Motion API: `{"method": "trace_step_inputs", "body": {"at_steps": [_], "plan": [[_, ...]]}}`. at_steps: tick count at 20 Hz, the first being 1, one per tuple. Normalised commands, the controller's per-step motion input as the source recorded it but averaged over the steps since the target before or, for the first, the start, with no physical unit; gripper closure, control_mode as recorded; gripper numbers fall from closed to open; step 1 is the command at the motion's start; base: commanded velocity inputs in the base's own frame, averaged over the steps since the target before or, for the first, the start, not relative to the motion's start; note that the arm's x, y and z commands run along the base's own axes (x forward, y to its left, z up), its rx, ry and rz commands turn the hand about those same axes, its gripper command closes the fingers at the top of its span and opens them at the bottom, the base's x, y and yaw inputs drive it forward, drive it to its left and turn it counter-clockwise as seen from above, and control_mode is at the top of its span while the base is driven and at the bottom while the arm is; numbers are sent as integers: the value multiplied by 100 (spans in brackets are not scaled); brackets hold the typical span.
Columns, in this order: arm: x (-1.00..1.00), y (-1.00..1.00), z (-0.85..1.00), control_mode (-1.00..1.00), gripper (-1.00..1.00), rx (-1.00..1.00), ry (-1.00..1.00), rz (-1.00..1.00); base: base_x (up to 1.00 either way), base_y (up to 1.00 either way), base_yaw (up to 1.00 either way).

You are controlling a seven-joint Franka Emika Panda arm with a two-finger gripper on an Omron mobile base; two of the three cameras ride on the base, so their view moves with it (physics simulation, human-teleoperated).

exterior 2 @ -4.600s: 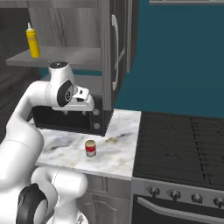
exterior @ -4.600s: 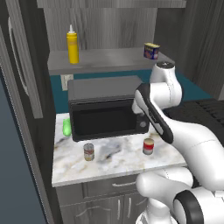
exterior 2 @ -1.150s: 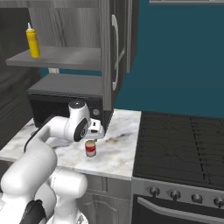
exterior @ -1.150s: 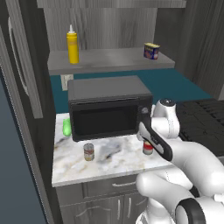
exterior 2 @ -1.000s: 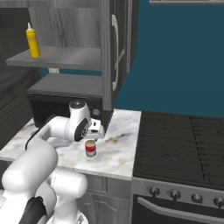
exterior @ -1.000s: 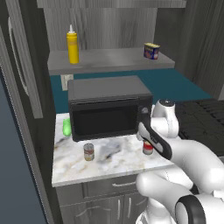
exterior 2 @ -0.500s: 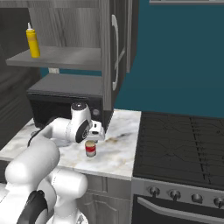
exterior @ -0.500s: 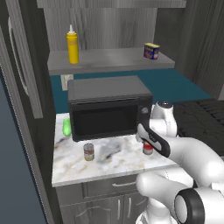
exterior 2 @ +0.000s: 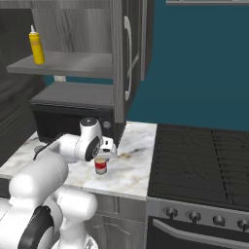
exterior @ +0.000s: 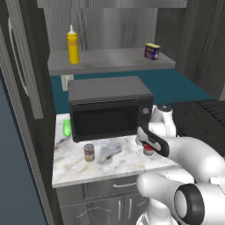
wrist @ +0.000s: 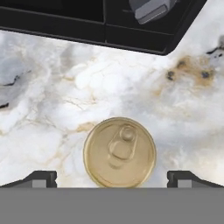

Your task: Pick the cans from the counter and place them in their designated side in the cabinet.

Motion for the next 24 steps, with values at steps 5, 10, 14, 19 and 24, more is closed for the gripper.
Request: {"method": "trace_step_inputs", "body": {"at_steps": [5, 10, 14, 19, 24], "plan": [[8, 0, -13, -100, -100, 0, 1, 0, 0, 0, 0], [9, 0, -8, -100, -100, 0, 0, 0, 0, 0, 0], [12, 0, -2, -100, -100, 0, 0, 0, 0, 0, 0], [10, 0, -5, -100, -100, 0, 0, 0, 0, 0, 0], [5, 0, -11, -100, -100, 0, 1, 0, 0, 0, 0]]}}
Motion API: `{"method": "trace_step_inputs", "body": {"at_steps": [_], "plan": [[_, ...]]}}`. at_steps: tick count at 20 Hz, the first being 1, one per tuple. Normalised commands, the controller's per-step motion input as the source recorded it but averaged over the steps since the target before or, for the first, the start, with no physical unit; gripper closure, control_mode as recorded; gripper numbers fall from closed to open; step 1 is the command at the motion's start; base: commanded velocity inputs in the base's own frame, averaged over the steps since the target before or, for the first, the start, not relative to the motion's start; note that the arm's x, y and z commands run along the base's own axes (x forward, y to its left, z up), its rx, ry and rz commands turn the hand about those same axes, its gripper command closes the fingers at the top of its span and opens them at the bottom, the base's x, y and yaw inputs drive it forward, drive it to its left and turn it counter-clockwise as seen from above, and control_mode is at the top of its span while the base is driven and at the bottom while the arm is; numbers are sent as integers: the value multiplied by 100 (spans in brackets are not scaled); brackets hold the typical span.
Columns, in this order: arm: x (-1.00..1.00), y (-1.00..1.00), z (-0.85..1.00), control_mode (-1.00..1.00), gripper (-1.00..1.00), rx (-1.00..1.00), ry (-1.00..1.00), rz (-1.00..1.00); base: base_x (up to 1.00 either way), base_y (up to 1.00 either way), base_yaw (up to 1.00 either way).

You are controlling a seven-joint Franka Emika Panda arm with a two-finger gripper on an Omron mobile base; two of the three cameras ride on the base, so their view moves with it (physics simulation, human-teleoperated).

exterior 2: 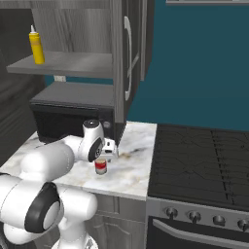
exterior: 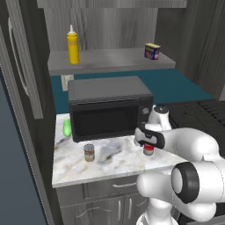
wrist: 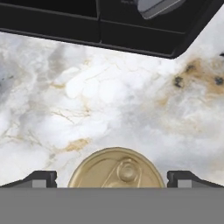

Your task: Pick the cans from the counter and place them in their designated side in the cabinet.

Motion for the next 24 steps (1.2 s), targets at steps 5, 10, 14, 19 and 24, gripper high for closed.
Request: {"method": "trace_step_inputs", "body": {"at_steps": [5, 10, 14, 19, 24], "plan": [[5, 0, -13, -100, -100, 0, 1, 0, 0, 0, 0], [5, 0, -10, -100, -100, 0, 1, 0, 0, 0, 0], [0, 0, -14, -100, 100, 0, 0, 0, 0, 0, 0], [0, 0, -14, -100, 100, 0, 0, 0, 0, 0, 0], [0, 0, -8, -100, 100, 0, 1, 0, 0, 0, 0]]}}
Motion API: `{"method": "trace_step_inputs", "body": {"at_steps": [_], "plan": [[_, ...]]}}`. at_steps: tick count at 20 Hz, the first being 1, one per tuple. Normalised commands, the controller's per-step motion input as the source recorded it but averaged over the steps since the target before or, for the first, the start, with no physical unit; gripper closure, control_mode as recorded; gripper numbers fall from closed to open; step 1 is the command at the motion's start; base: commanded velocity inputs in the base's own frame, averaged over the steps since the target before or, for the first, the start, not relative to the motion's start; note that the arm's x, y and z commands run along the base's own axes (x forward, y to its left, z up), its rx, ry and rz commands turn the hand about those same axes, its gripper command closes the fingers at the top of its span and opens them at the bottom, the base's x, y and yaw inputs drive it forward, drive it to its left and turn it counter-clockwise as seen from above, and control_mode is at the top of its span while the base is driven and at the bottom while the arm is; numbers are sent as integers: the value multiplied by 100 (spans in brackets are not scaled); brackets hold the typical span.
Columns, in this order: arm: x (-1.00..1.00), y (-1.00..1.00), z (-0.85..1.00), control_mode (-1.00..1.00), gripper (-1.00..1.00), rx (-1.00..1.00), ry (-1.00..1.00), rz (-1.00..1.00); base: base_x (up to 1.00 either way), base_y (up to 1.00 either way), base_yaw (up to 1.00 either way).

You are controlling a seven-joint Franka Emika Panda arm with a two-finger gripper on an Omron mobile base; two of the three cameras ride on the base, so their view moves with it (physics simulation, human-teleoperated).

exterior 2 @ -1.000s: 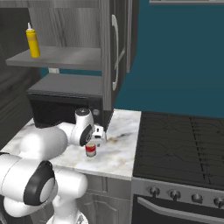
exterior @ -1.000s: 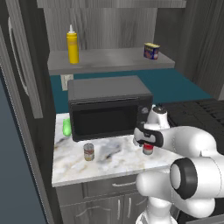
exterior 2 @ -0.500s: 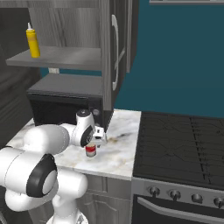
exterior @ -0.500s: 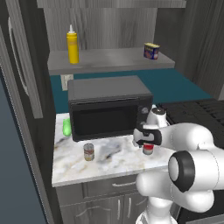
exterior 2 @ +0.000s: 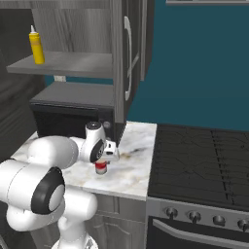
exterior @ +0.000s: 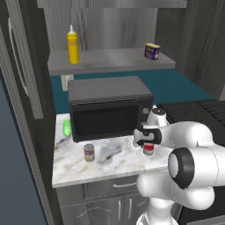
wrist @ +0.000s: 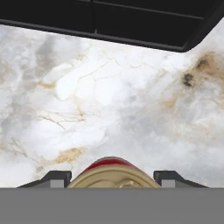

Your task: Pick the cans from the counter and place them in their designated side in the cabinet.

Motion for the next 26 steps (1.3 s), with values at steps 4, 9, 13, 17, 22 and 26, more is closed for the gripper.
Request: {"method": "trace_step_inputs", "body": {"at_steps": [4, 9, 13, 17, 22, 26], "plan": [[0, 0, 0, -100, 100, 0, -2, 0, 0, 0, 0], [-11, 0, 19, -100, 100, 0, -8, 0, 0, 0, 0], [-20, 0, 30, -100, 100, 0, -10, 0, 0, 0, 0], [-24, 0, 33, -100, 100, 0, -11, 0, 0, 0, 0], [-21, 0, 31, -100, 100, 0, -9, 0, 0, 0, 0], [-19, 0, 27, -100, 100, 0, -8, 0, 0, 0, 0]]}}
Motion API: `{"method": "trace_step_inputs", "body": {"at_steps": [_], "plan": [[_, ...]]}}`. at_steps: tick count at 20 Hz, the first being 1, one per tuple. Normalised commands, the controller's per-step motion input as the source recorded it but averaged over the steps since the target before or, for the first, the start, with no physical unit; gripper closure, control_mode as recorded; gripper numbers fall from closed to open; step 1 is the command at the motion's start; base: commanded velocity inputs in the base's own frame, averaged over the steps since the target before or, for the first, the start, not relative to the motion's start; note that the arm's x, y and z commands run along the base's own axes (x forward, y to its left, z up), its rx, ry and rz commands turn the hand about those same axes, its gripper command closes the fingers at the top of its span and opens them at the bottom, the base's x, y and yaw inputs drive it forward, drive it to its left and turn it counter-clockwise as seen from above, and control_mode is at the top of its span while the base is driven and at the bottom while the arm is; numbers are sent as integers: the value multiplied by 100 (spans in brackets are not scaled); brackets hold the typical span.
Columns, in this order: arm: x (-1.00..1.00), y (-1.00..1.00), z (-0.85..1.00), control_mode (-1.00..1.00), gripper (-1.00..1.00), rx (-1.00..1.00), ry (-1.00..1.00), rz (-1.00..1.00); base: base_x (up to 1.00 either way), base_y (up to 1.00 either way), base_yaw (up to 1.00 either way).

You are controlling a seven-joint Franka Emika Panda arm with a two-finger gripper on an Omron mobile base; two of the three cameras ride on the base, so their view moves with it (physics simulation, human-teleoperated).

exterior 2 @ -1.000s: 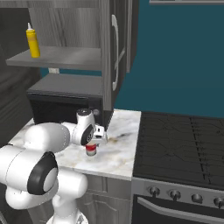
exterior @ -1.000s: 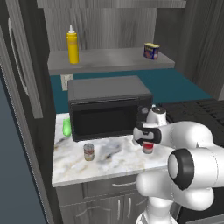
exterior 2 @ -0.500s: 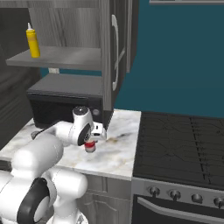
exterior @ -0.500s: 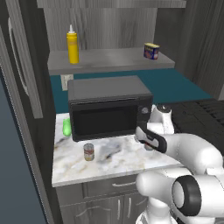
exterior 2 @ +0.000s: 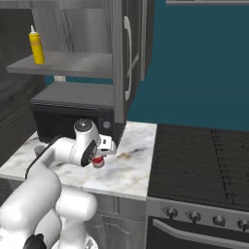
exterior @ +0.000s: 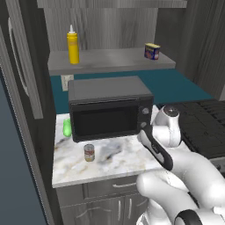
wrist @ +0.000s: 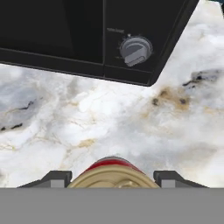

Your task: Pick the cans from the counter and place them in their designated side in the cabinet.

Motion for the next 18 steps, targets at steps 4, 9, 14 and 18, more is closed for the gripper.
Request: {"method": "trace_step_inputs", "body": {"at_steps": [4, 9, 14, 18], "plan": [[-17, 0, 31, -100, 100, 0, -9, 0, 0, 0, 0], [-18, 2, 31, -100, 100, 0, -9, 0, 0, 0, 0], [-18, 7, 32, -100, 100, 0, -10, 0, 0, 0, 0], [-22, 11, 29, -100, 100, -1, -11, 0, 0, 0, 0]]}}
